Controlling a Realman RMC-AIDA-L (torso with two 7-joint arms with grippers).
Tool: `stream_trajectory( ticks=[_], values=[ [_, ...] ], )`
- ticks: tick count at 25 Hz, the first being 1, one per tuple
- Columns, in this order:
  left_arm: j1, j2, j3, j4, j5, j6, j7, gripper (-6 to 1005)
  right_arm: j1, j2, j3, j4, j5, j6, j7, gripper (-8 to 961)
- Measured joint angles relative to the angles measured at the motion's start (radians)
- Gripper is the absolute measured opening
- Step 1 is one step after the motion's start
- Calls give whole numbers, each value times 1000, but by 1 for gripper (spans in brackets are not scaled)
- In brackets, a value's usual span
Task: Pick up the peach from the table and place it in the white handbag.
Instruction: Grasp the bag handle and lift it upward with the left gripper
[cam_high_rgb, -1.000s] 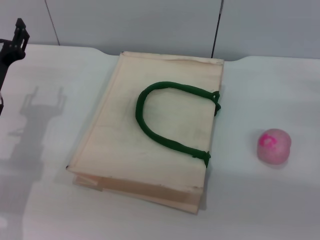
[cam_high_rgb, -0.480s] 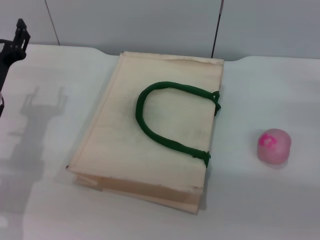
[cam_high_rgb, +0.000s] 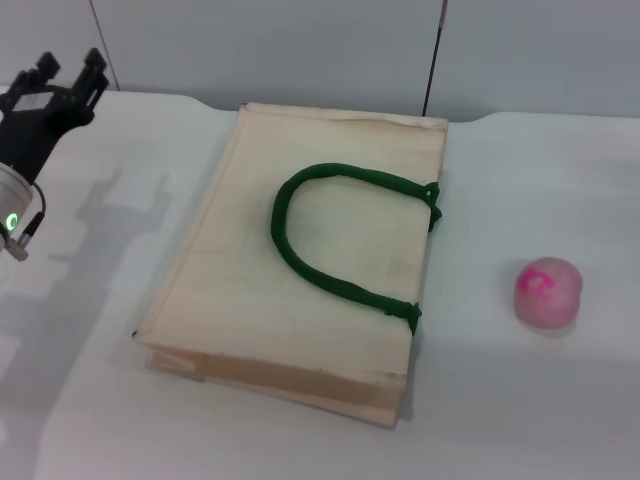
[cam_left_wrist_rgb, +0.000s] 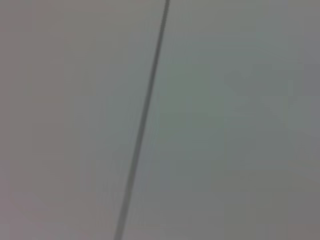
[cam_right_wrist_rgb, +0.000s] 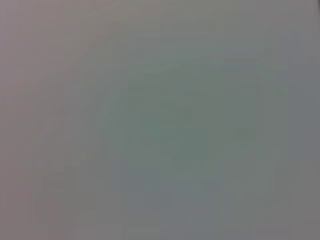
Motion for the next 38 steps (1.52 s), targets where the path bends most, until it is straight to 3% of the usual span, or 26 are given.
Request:
stream_trajectory(
  ticks=[9, 17, 24, 29, 38],
  values=[
    [-79, -2, 0, -251, 380, 33, -499, 651, -7, -2, 0, -102, -218, -37, 219, 895],
    [-166, -2, 2, -511, 731, 155, -890, 650, -7, -6, 0, -136, -327, -31, 307, 893],
    [-247, 4, 2, -538, 977, 176, -973, 650, -12, -6, 0, -219, -492, 7, 456, 891],
    [-327, 4, 2, -548, 1150, 167, -1030, 650, -9, -6, 0, -225, -505, 10, 467, 889],
    [-403, 2, 2, -522, 1337, 139, -1117, 651, -5, -5, 0, -226, -506, 31, 468, 887]
  ],
)
